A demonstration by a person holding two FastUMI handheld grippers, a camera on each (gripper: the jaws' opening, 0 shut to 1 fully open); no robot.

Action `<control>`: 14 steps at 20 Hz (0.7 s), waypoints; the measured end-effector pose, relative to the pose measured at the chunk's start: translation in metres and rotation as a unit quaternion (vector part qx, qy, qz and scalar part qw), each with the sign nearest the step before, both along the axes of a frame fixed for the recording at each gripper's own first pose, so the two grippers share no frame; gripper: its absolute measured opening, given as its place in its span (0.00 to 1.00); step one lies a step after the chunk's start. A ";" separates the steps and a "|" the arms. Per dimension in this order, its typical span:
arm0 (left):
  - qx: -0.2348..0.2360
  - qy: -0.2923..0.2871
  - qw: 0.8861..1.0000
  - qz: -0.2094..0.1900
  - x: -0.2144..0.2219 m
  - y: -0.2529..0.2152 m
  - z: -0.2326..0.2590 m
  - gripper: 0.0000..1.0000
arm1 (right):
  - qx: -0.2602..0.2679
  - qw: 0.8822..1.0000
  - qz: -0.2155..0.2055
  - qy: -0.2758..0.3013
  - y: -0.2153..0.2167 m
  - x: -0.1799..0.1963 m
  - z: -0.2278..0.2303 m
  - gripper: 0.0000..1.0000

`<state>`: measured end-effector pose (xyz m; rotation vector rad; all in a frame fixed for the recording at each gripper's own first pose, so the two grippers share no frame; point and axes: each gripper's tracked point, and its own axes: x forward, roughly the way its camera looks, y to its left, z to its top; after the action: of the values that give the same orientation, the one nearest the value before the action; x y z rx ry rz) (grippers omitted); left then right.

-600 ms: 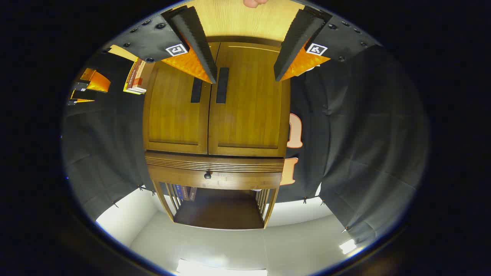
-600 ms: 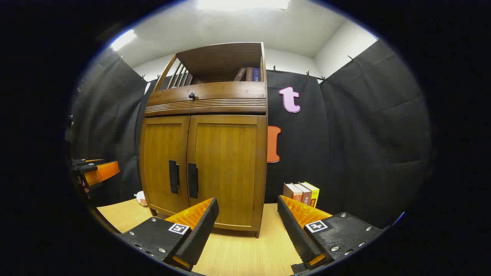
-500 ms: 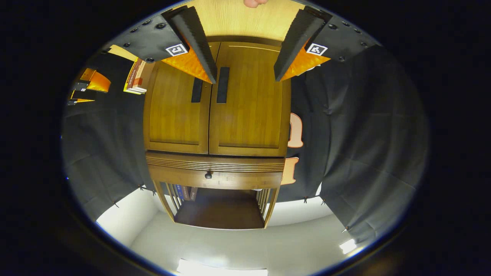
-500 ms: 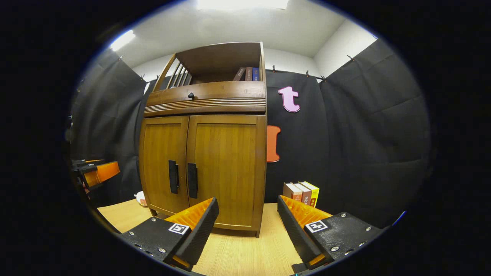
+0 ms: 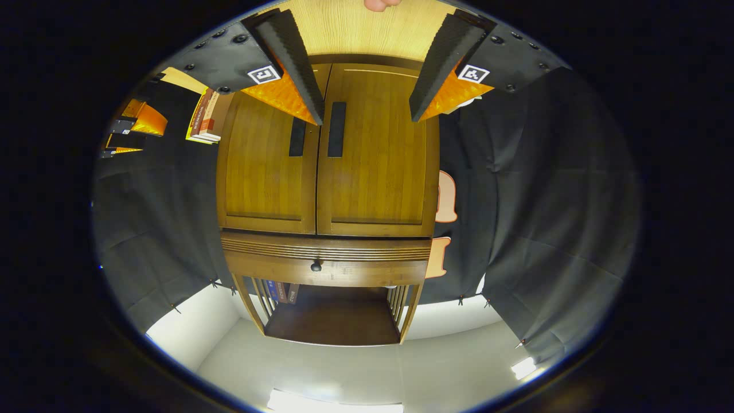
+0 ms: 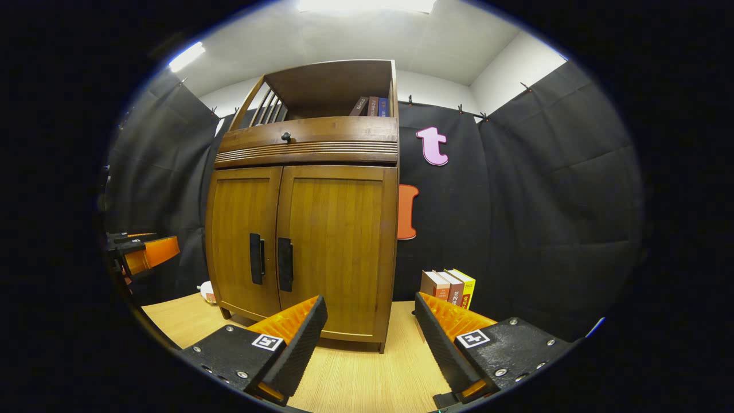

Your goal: Open the right door of the double-door shoe cabinet with the right hand, and open the left door with the left hand.

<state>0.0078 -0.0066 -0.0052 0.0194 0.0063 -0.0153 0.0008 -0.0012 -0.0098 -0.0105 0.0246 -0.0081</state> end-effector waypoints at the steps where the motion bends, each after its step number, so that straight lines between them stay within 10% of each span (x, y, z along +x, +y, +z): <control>1: 0.001 0.000 1.000 0.002 0.001 0.001 -0.001 0.94 | 0.002 1.000 0.000 0.000 0.000 0.000 0.001 0.98; 14: -0.005 0.000 1.000 0.007 0.000 -0.003 -0.003 0.93 | 0.008 1.000 -0.002 -0.010 -0.002 -0.006 0.013 0.94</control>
<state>0.0073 -0.0092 -0.0082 0.0104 0.0067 -0.0011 -0.0056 -0.0037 0.0028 0.0053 0.0048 -0.0121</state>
